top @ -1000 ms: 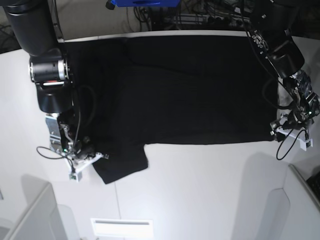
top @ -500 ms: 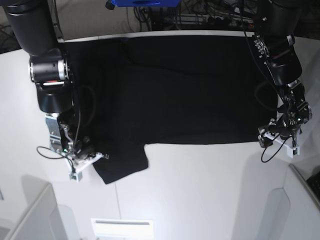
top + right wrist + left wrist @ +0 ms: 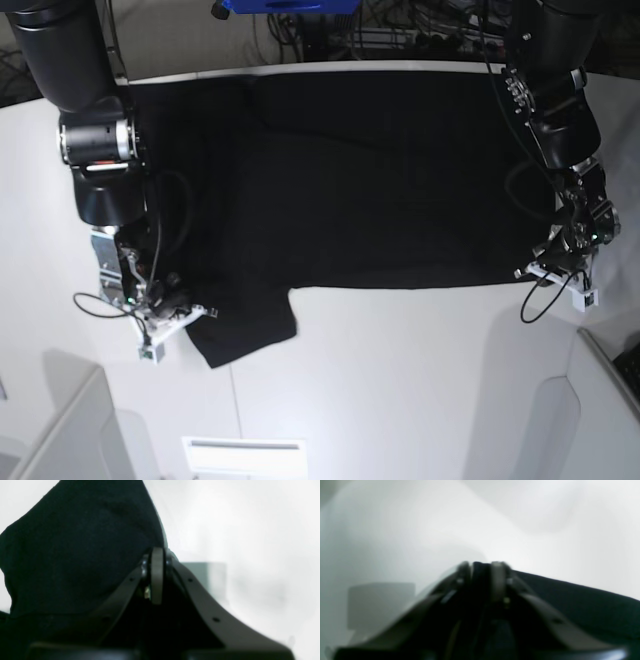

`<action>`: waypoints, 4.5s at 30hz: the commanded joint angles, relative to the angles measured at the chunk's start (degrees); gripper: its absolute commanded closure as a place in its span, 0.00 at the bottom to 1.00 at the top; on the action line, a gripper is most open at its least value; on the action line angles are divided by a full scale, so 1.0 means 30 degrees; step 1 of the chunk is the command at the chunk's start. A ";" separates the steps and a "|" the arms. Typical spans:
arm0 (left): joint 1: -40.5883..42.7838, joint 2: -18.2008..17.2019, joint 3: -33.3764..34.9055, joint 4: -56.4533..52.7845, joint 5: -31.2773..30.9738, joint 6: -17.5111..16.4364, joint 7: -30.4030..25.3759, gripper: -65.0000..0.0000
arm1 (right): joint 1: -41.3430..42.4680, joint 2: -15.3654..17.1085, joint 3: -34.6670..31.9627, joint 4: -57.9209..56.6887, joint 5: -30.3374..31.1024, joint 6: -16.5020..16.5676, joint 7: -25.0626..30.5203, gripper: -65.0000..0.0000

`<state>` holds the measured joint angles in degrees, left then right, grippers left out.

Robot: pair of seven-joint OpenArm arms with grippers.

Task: Fold the T-shirt properly
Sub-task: 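Move the left gripper to the hem corner and grasp it, then fold the hem up over the shirt toward the collar with both grippers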

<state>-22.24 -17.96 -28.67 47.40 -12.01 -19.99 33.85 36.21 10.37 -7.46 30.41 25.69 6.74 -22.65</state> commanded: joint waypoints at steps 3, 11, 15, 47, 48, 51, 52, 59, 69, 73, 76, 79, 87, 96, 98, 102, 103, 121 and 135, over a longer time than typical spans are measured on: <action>-0.0221 -0.0095 0.0046 0.0069 0.0150 -0.0150 0.0660 1.00 | 0.0429 0.0103 0.0070 0.0192 0.0007 0.0053 -0.0287 1.00; -0.0221 -0.0095 0.0046 0.0245 0.0062 -0.0297 0.0747 1.00 | 0.0400 0.0103 0.0070 0.0192 0.0007 0.0053 0.0768 1.00; 0.0190 -0.0095 0.0046 0.1329 -0.0055 -0.0297 0.0747 1.00 | 0.0400 0.0162 0.0070 0.0192 0.0007 0.0053 0.0797 1.00; 0.4058 -0.0095 -0.0188 1.1410 -0.3191 -0.0180 0.4645 1.00 | -0.4054 0.0602 0.2708 1.0683 -0.0110 -0.0064 -0.1782 1.00; 0.4292 -0.0095 -0.0188 1.1703 -0.3367 -0.0180 0.4674 1.00 | -0.4201 0.0602 0.2708 1.1005 -0.0110 -0.0064 -0.1987 1.00; 0.4966 -0.0095 -0.0188 1.2787 -0.3425 -0.0180 0.4674 1.00 | -0.4669 0.0602 0.2708 1.1913 -0.0110 -0.0064 -0.2485 1.00; 0.5171 -0.0095 -0.0188 1.3051 -0.3425 -0.0180 0.4674 1.00 | -0.4787 0.0602 0.2708 1.2148 -0.0110 -0.0064 -0.2573 1.00; 0.6578 -0.0095 -0.0188 1.4663 -0.3454 -0.0180 0.4704 1.00 | -0.5812 0.0719 0.2796 1.3613 -0.0110 -0.0064 -0.3042 1.00; 0.8717 -0.0037 -0.1273 1.6714 -0.3484 -0.0619 0.4704 1.00 | -0.7219 0.1012 0.3968 1.6074 -0.0110 -0.0064 -0.5005 1.00; 0.9274 -0.0008 -0.1273 1.6978 -0.3484 -0.0942 0.4704 1.00 | -0.7893 0.1012 0.3968 1.6836 -0.0110 -0.0064 -0.5357 1.00; 0.9801 -0.0008 -0.1302 1.7564 -0.3513 -0.0942 0.4704 1.00 | -0.8420 0.1012 0.3997 1.7452 -0.0110 -0.0064 -0.5562 1.00; 1.0300 -0.0008 -0.1302 1.8267 -0.3513 -0.0942 0.4704 1.00 | -0.8948 0.1012 0.3997 1.8096 -0.0110 -0.0064 -0.5562 1.00; 1.1355 0.0022 -0.2328 1.8912 -0.3894 -0.0971 0.4704 1.00 | -1.0237 0.0983 0.5111 1.9650 -0.0110 -0.0064 -0.6265 1.00; 1.2878 -0.0095 -0.2386 1.9146 -0.6766 -0.0912 0.4704 1.00 | -1.1732 0.0983 0.5169 2.2258 -0.0110 -0.0064 -0.6969 1.00; 1.3142 -0.0095 -0.2386 1.9498 -0.6795 -0.0912 0.4704 1.00 | -1.1937 0.0983 0.5814 2.2756 -0.0110 -0.0064 -0.7437 1.00; 1.3523 -0.0095 -0.2386 1.9996 -0.6795 -0.0912 0.4704 1.00 | -1.2523 0.0865 0.6986 2.4016 -0.0051 -0.0035 -0.8258 1.00; 1.3523 -0.0095 -0.2386 1.9996 -0.6795 -0.0912 0.4704 1.00 | -1.2816 0.0865 0.7045 2.4280 -0.0051 -0.0035 -0.8258 1.00; 1.4930 -0.0095 -0.3471 2.0641 -0.6854 -0.0971 0.4704 1.00 | -1.5629 0.0777 0.8276 2.7034 0.0036 -0.0035 -0.8551 1.00; 1.5135 -0.0095 -0.3471 2.0641 -0.6854 -0.0971 0.4704 1.00 | -1.7153 0.0426 0.9653 2.7884 0.0036 -0.0006 -0.9577 1.00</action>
<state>23.05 -17.32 -38.59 108.27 -32.01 -22.76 49.12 -15.64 10.96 21.06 112.88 26.06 6.55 -52.69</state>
